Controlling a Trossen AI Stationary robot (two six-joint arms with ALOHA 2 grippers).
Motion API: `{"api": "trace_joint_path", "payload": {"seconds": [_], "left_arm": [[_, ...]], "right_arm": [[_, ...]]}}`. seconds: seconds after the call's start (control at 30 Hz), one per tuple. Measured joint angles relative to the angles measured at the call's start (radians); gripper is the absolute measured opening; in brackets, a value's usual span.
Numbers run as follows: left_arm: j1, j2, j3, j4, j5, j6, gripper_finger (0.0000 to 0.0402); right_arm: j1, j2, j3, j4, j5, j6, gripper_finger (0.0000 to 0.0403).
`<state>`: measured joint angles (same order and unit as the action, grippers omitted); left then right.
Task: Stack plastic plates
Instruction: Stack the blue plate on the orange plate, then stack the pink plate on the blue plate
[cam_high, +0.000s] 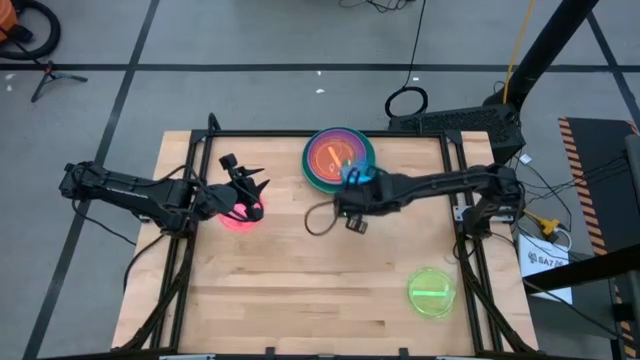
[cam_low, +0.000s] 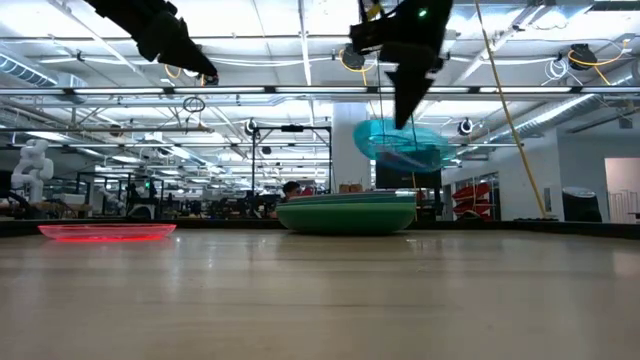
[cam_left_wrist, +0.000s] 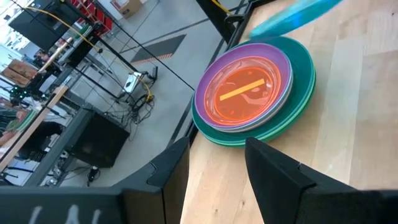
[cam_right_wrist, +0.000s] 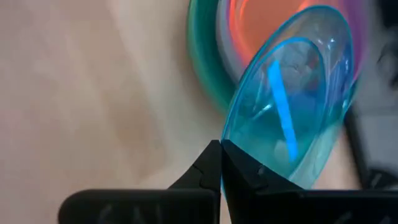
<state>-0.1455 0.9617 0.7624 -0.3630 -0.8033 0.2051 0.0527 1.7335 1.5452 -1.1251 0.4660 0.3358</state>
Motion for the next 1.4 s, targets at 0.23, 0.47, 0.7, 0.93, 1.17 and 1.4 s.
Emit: {"api": "trace_joint_path", "payload": {"seconds": [0.23,0.47,0.7,0.93,1.17,1.4], "left_arm": [[0.0,0.0,0.0,0.0,-0.001,0.007,0.0163],[0.0,0.0,0.0,0.0,-0.002,0.01,0.0163],[0.0,0.0,0.0,0.0,-0.005,0.01,0.0163],[0.0,0.0,0.0,-0.002,-0.005,0.009,0.0163],[0.0,0.0,0.0,-0.006,-0.005,0.002,0.0163],[0.0,0.0,0.0,-0.006,-0.005,-0.005,0.0163]], "right_arm": [[-0.086,0.025,0.0,0.227,0.005,-0.31,0.0],[-0.156,0.072,0.0,0.291,0.003,-0.474,0.0],[-0.202,0.128,0.0,0.317,0.001,-0.566,0.0],[-0.219,0.166,0.0,0.355,0.001,-0.595,0.0026],[-0.225,0.175,0.0,0.372,0.006,-0.559,0.0075],[-0.214,0.13,0.0,0.249,0.031,-0.413,0.0113]]}}
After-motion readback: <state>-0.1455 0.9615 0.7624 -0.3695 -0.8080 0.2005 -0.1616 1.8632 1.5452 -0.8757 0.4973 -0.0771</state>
